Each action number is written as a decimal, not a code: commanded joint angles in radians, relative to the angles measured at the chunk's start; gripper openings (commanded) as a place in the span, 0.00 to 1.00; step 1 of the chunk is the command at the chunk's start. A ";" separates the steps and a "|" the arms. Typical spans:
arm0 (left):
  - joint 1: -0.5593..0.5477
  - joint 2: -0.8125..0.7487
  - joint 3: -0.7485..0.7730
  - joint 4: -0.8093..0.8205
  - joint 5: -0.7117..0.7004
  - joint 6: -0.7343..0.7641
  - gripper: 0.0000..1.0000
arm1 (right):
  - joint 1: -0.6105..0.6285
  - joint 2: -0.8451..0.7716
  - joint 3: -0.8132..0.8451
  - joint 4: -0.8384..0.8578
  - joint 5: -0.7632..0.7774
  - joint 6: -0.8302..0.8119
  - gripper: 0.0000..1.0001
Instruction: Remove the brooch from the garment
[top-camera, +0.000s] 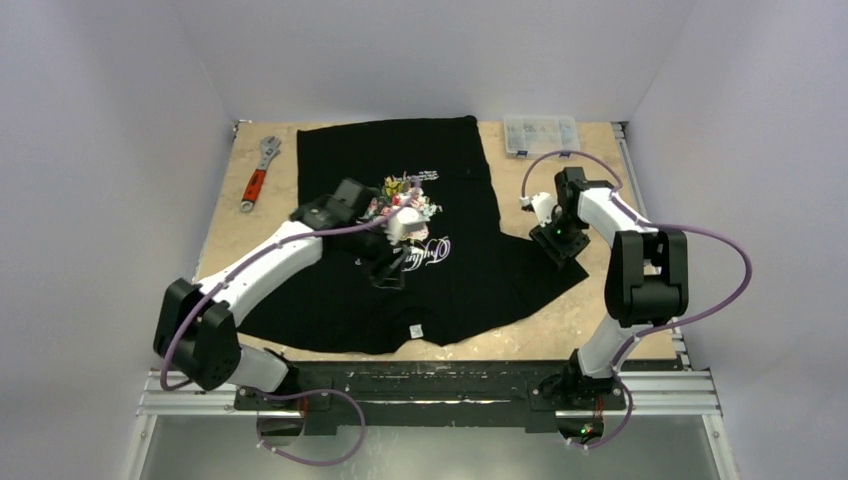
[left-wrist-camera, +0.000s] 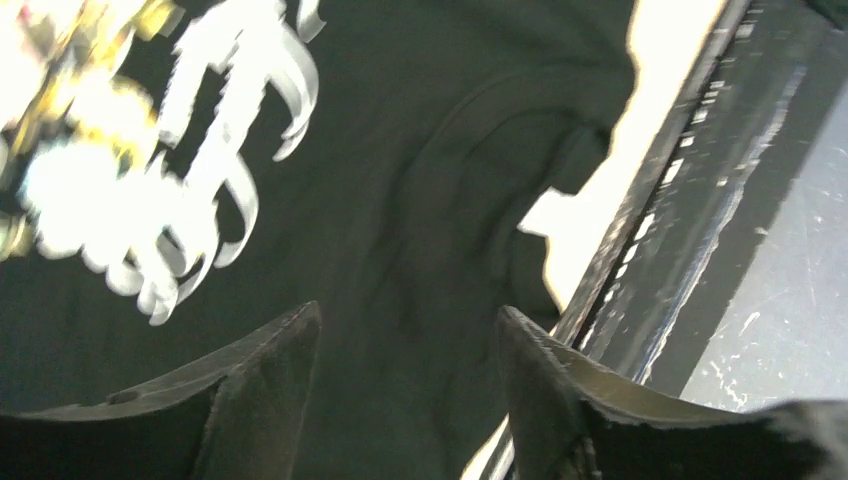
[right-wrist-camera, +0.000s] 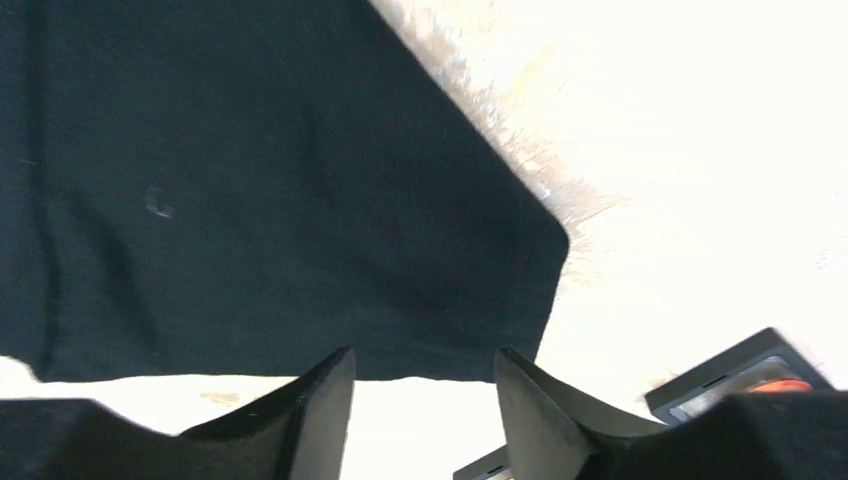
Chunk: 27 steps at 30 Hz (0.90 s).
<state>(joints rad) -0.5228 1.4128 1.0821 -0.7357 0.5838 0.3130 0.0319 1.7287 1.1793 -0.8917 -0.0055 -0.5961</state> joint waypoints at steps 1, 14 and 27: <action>0.262 -0.120 -0.058 -0.220 -0.026 0.155 0.77 | -0.001 -0.072 0.117 -0.055 -0.159 0.012 0.64; 0.855 -0.253 0.196 -0.378 0.056 0.085 1.00 | -0.001 -0.109 0.323 -0.023 -0.356 0.125 0.89; 0.867 -0.296 0.123 -0.395 0.059 0.126 1.00 | -0.004 0.149 0.274 0.016 -0.299 -0.049 0.79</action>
<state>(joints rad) 0.3393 1.1320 1.2129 -1.1088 0.5995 0.4301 0.0315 1.8687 1.4303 -0.9073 -0.3264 -0.5884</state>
